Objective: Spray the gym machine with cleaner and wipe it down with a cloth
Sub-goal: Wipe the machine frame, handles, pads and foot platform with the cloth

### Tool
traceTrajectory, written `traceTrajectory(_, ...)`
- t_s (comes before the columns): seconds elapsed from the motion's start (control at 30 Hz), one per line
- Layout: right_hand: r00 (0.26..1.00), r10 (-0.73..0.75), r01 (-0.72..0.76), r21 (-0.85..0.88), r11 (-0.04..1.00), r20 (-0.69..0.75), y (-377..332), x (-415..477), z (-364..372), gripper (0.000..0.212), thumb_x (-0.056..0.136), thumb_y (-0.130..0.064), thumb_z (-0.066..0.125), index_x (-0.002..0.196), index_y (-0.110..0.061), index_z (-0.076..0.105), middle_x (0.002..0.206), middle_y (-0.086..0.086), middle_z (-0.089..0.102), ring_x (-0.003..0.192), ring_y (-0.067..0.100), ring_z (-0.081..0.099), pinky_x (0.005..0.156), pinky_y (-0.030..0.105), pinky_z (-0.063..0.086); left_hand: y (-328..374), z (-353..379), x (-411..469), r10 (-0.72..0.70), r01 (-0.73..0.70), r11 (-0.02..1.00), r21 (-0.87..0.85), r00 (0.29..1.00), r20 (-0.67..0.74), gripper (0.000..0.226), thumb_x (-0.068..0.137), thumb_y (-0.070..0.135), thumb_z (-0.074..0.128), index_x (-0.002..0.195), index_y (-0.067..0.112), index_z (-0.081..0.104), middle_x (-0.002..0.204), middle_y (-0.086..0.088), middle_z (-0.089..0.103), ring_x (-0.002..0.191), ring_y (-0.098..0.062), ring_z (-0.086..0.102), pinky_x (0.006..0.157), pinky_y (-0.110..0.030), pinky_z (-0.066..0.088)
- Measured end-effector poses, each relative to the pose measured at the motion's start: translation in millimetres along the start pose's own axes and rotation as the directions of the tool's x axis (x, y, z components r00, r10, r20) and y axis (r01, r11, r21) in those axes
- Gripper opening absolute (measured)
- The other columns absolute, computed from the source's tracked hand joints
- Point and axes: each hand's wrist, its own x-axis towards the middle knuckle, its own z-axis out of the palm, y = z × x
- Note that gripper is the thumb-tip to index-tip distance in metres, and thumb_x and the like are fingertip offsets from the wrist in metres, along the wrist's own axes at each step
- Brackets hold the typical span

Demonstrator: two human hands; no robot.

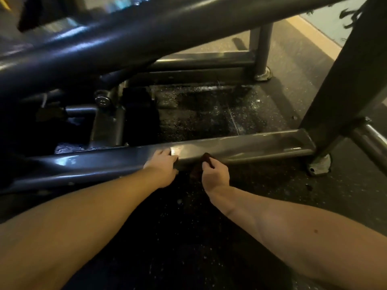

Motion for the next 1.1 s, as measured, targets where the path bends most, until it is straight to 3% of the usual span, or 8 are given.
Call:
traceTrajectory(0.1, 0.990, 0.060, -0.081, 0.170, 0.982, 0.125, -17, -21, 17, 0.017, 0.107, -0.019, 0.053, 0.099, -0.020, 0.068, 0.110, 0.014, 0.069, 0.101, 0.030, 0.067, 0.088, 0.052, 0.061, -29, -2, -35, 0.099, -0.091, 0.984, -0.154, 0.994, 0.041, 0.054, 0.094, 0.035, 0.067, 0.146, 0.033, 0.051, 0.147, 0.000, 0.049, 0.133, -0.023, 0.047, 0.112, -0.046, 0.044)
traceTrajectory(0.23, 0.962, 0.045, -0.104, 0.208, 0.973, 0.271, -33, -50, 41, 0.019, 0.108, -0.024, 0.052, 0.110, -0.009, 0.065, 0.119, 0.022, 0.066, 0.108, 0.038, 0.067, 0.068, 0.044, 0.063, -66, -20, -90, 0.186, -0.153, 0.877, -0.455, 0.982, 0.029, 0.070, 0.090, 0.018, 0.076, 0.149, 0.035, 0.043, 0.132, 0.012, 0.060, 0.119, -0.007, 0.060, 0.103, -0.024, 0.048)
traceTrajectory(0.33, 0.923, 0.026, -0.102, 0.180, 0.978, 0.383, -44, -70, 58, 0.028, 0.107, -0.032, 0.053, 0.122, -0.010, 0.062, 0.120, 0.018, 0.067, 0.105, 0.032, 0.067, 0.071, 0.043, 0.062, -93, -34, -128, 0.180, -0.133, 0.807, -0.575, 0.983, 0.026, 0.073, 0.091, 0.017, 0.078, 0.145, 0.044, 0.037, 0.126, 0.021, 0.059, 0.109, 0.006, 0.061, 0.099, -0.013, 0.048)
traceTrajectory(0.5, 0.771, 0.041, -0.102, 0.061, 0.993, 0.635, -59, -100, 93, 0.043, 0.102, -0.049, 0.056, 0.125, -0.015, 0.068, 0.117, 0.010, 0.075, 0.108, 0.026, 0.071, 0.073, 0.038, 0.061, -133, -39, -178, 0.106, -0.143, 0.726, -0.672, 0.990, -0.097, 0.058, 0.094, 0.023, 0.075, 0.147, 0.032, 0.053, 0.133, 0.013, 0.065, 0.118, -0.001, 0.063, 0.106, -0.030, 0.052)
traceTrajectory(0.7, 0.494, 0.110, 0.004, -0.129, 0.992, 0.863, -71, -131, 139, 0.034, 0.098, -0.010, 0.059, 0.132, -0.012, 0.065, 0.127, 0.016, 0.071, 0.123, 0.034, 0.065, 0.106, 0.050, 0.052, -183, -36, -224, -0.104, -0.049, 0.710, -0.703, 0.979, -0.174, 0.033, 0.095, 0.023, 0.074, 0.128, 0.022, 0.071, 0.107, 0.016, 0.070, 0.088, 0.012, 0.064, 0.084, -0.012, 0.052)
traceTrajectory(0.8, 0.469, 0.116, 0.167, -0.217, 0.962, 0.876, -78, -150, 167, 0.033, 0.094, -0.002, 0.068, 0.126, -0.009, 0.066, 0.117, 0.013, 0.076, 0.111, 0.030, 0.072, 0.092, 0.043, 0.059, -204, -39, -247, -0.237, 0.070, 0.694, -0.717, 0.962, -0.136, 0.023, 0.096, 0.023, 0.073, 0.119, 0.020, 0.076, 0.087, 0.019, 0.067, 0.073, 0.007, 0.062, 0.066, -0.006, 0.045)
traceTrajectory(0.93, 0.455, 0.176, 0.353, -0.358, 0.864, 0.873, -95, -181, 190, 0.031, 0.087, -0.013, 0.081, 0.115, -0.011, 0.068, 0.098, 0.004, 0.080, 0.093, 0.021, 0.077, 0.073, 0.030, 0.060, -225, -55, -276, -0.358, 0.248, 0.584, -0.773, 0.933, 0.029, 0.014, 0.097, 0.025, 0.068, 0.107, 0.026, 0.078, 0.087, 0.016, 0.066, 0.083, -0.005, 0.063, 0.070, -0.016, 0.045)
traceTrajectory(1.1, 0.465, 0.242, 0.524, -0.485, 0.701, 0.852, -106, -217, 204, 0.043, 0.078, -0.021, 0.090, 0.115, -0.025, 0.069, 0.105, -0.005, 0.078, 0.096, 0.010, 0.075, 0.090, 0.031, 0.059, -236, -73, -318, -0.474, 0.425, 0.228, -0.876, 0.834, 0.281, 0.021, 0.097, 0.023, 0.061, 0.078, 0.020, 0.067, 0.079, 0.003, 0.062, 0.071, -0.012, 0.058, 0.061, -0.024, 0.043)
